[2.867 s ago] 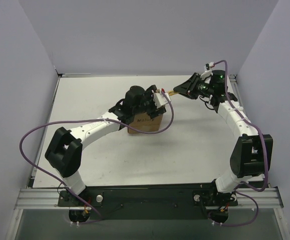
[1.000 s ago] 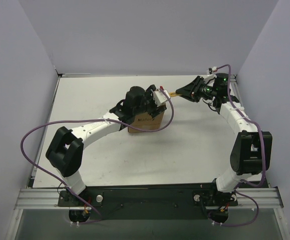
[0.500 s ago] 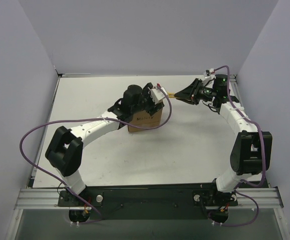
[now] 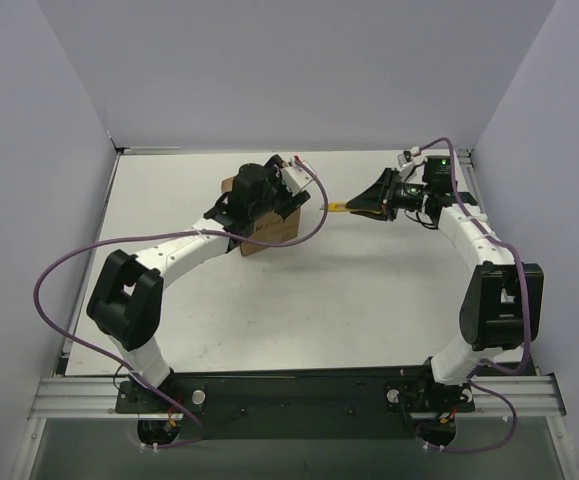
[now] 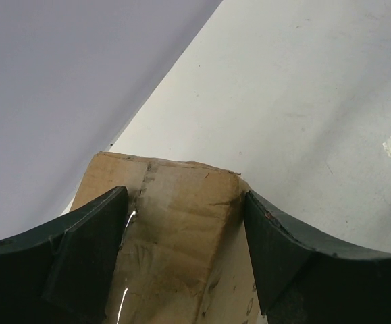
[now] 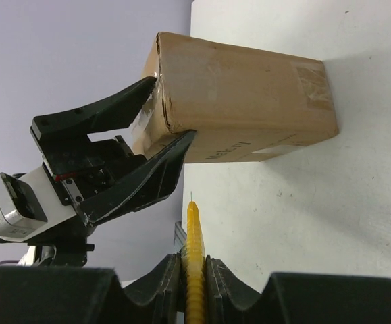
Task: Unpack the express box
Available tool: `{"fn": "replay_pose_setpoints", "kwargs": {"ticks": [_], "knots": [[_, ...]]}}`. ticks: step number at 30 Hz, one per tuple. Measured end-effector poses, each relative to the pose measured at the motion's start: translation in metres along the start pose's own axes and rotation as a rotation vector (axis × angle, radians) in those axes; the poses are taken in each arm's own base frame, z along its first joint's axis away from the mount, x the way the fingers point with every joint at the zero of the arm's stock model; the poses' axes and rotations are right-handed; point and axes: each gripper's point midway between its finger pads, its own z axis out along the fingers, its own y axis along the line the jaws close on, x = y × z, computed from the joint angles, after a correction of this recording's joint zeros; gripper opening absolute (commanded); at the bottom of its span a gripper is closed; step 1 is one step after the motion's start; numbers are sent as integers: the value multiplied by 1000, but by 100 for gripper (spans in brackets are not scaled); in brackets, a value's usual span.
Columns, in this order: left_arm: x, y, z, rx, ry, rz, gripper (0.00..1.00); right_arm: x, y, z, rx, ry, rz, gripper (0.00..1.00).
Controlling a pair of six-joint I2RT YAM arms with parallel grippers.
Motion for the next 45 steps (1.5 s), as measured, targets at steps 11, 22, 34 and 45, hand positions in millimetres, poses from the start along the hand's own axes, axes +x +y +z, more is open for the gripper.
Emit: {"fn": "replay_pose_setpoints", "kwargs": {"ticks": [11,22,34,45], "knots": [[-25,-39,-39,264,-52,-62,81,-24,-9,-23,193,-83,-268,0],[-5,2,-77,287,37,-206,80,-20,-63,-69,591,-128,-706,0],[-17,57,-73,203,-5,-189,80,20,-162,-91,949,71,-1134,0],[3,75,-43,192,12,-173,80,15,-142,-96,974,8,-1197,0]]}}
